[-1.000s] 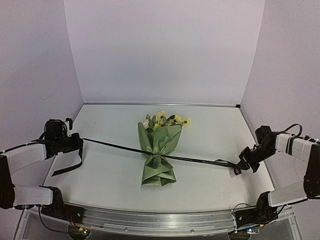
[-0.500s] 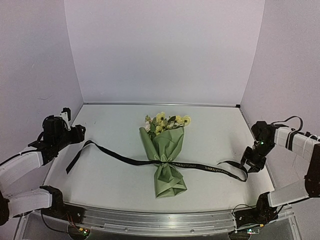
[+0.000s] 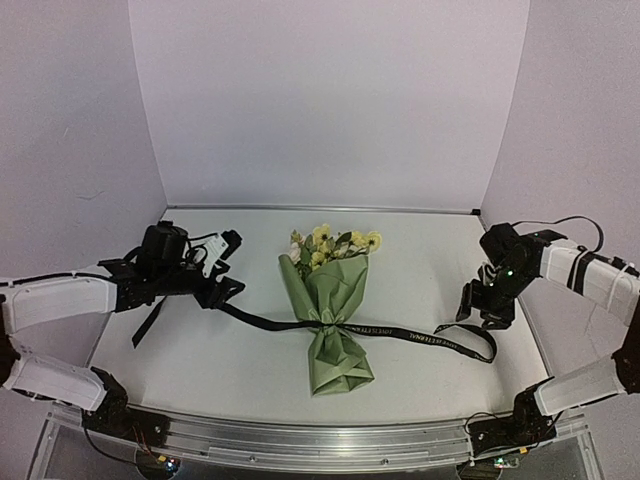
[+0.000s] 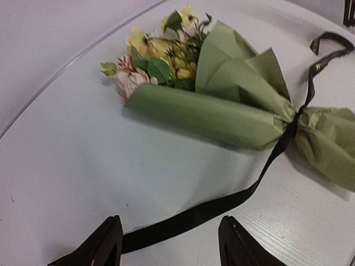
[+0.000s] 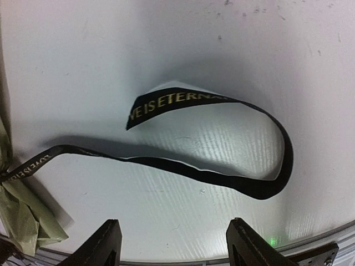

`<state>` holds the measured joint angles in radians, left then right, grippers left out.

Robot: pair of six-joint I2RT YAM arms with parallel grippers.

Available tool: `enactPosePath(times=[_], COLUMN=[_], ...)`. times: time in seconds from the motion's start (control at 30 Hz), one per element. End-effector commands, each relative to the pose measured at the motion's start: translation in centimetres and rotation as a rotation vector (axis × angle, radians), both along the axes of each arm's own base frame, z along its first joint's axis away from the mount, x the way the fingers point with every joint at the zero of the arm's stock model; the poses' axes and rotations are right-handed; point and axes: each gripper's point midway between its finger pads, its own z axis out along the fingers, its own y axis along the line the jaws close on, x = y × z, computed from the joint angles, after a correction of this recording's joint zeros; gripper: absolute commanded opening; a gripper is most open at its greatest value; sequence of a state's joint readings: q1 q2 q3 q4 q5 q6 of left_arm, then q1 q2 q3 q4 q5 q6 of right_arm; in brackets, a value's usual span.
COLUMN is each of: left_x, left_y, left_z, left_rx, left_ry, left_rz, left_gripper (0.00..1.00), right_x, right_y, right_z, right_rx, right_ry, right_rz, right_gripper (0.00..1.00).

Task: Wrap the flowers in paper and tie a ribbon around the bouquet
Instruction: Tie the ribbon around the folded bouquet, then cross the half-tied ribbon over the folded bouquet.

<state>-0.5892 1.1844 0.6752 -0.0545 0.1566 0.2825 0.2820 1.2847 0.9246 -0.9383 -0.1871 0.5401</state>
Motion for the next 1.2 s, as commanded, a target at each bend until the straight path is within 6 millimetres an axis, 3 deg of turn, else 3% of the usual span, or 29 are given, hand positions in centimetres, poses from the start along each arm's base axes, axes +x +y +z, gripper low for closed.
enactPosePath(times=[0.0, 0.13, 0.37, 0.53, 0.8, 0.97, 1.17], left_x=[-0.3, -0.3, -1.0, -0.3, 0.0, -0.7, -0.9], left_y=[-1.1, -1.6, -4.2, -5.1, -5.9, -5.9, -5.5], left_z=[-2.8, -5.0, -8.3, -10.5, -12.7, -14.1, -13.9], left_rx=[0.196, 0.26, 0.298, 0.352, 0.389, 0.411, 0.437], left_ry=[0.003, 0.05, 0.165, 0.171, 0.206, 0.245, 0.231], left_rz=[-0.201, -0.272, -0.417, -0.456, -0.498, -0.512, -0.491], left_gripper=[0.62, 0.63, 0.63, 0.65, 0.64, 0.54, 0.28], right_x=[0.7, 0.7, 0.8, 1.0, 0.6, 0.4, 0.0], right_y=[2.6, 3.8, 5.0, 5.6, 6.0, 6.1, 6.6], right_z=[1.1, 1.1, 1.5, 1.9, 1.7, 1.4, 1.0], right_rx=[0.056, 0.081, 0.122, 0.134, 0.137, 0.133, 0.136], right_ry=[-0.037, -0.044, -0.073, -0.09, -0.084, -0.079, -0.065], right_rz=[0.084, 0.115, 0.142, 0.159, 0.172, 0.177, 0.207], right_gripper=[0.67, 0.67, 0.67, 0.67, 0.66, 0.66, 0.63])
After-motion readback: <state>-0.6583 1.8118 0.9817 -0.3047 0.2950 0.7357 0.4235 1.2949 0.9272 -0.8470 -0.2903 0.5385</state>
